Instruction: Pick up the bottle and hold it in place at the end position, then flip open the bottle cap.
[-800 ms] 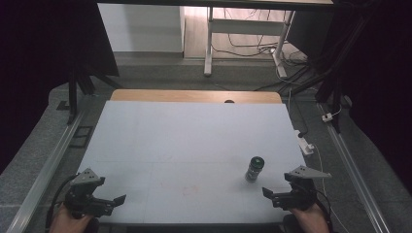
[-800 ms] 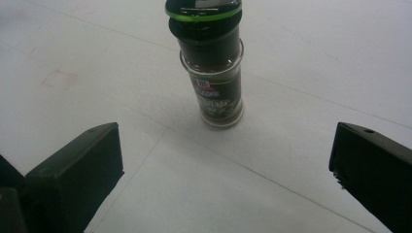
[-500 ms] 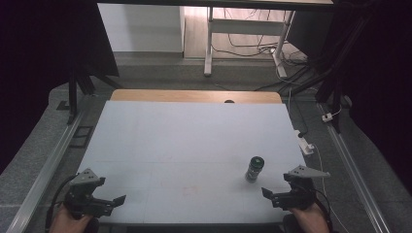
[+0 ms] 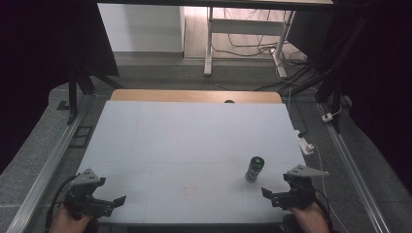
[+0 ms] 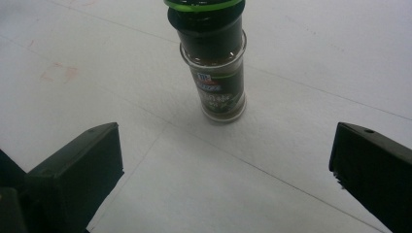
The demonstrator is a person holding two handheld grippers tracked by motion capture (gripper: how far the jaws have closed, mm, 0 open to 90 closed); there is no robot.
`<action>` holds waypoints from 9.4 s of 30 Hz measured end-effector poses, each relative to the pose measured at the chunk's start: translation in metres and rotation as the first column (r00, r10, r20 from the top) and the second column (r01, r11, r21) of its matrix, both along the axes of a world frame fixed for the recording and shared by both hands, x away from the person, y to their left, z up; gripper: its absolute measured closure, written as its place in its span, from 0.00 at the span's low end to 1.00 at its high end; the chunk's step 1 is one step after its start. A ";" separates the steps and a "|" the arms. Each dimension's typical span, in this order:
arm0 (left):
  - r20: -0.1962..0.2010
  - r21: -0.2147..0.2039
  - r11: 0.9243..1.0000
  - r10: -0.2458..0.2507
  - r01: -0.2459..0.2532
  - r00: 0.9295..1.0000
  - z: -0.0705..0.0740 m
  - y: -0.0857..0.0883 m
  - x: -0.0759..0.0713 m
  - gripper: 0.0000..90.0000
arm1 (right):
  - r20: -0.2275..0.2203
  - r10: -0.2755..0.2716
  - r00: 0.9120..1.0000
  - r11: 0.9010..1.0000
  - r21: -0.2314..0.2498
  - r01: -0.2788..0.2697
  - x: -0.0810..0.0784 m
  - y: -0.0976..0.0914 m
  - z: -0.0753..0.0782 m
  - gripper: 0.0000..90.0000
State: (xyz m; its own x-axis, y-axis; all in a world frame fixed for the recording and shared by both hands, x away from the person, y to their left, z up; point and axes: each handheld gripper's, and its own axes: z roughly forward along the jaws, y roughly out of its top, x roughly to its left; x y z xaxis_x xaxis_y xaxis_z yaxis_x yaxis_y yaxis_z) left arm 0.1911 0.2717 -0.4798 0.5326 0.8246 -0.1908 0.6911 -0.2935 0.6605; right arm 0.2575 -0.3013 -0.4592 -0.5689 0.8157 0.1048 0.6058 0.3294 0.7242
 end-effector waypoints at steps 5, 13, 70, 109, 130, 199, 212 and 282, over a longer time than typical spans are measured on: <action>0.002 0.000 1.000 0.001 -0.001 1.000 0.000 0.000 0.000 0.00 | 0.002 0.000 1.000 1.000 -0.002 0.000 0.000 0.000 0.000 0.00; 0.003 0.000 1.000 0.001 -0.001 1.000 0.000 0.000 0.000 0.00 | 0.015 0.004 1.000 1.000 0.021 -0.004 0.001 0.000 0.002 0.00; -0.002 -0.001 1.000 -0.009 0.009 1.000 0.000 0.000 0.000 0.00 | 0.005 0.222 0.975 0.972 -0.079 -0.221 0.070 0.028 -0.038 0.24; -0.005 -0.004 1.000 -0.008 0.008 1.000 0.000 0.000 0.001 0.00 | 0.050 0.200 0.978 0.979 -0.046 -0.198 0.078 0.057 -0.003 0.58; -0.003 -0.011 1.000 -0.002 0.002 1.000 0.000 0.001 0.001 0.00 | 0.057 0.218 0.974 0.976 -0.025 -0.217 0.106 0.115 0.006 0.58; -0.030 -0.016 1.000 -0.011 0.010 0.999 -0.001 0.002 0.001 0.00 | 0.056 0.369 0.928 0.923 -0.139 -0.359 0.156 0.225 -0.045 0.58; -0.009 -0.037 0.999 -0.015 0.014 1.000 0.001 0.003 0.004 0.00 | 0.057 0.357 0.932 0.928 -0.131 -0.348 0.155 0.224 -0.046 0.58; 0.154 -0.025 0.957 -0.283 0.290 0.947 0.016 -0.120 0.164 0.00 | 0.064 0.373 0.926 0.923 -0.129 -0.363 0.156 0.223 -0.047 0.58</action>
State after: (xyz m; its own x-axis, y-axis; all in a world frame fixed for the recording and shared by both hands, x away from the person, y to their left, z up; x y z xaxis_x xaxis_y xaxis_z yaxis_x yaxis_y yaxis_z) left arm 0.3553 0.1519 -0.4640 0.7704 0.6249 -0.1269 0.4763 -0.4316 0.7661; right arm 0.4131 -0.0782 -0.5057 -0.8338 0.5508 -0.0375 0.3639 0.5993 0.7130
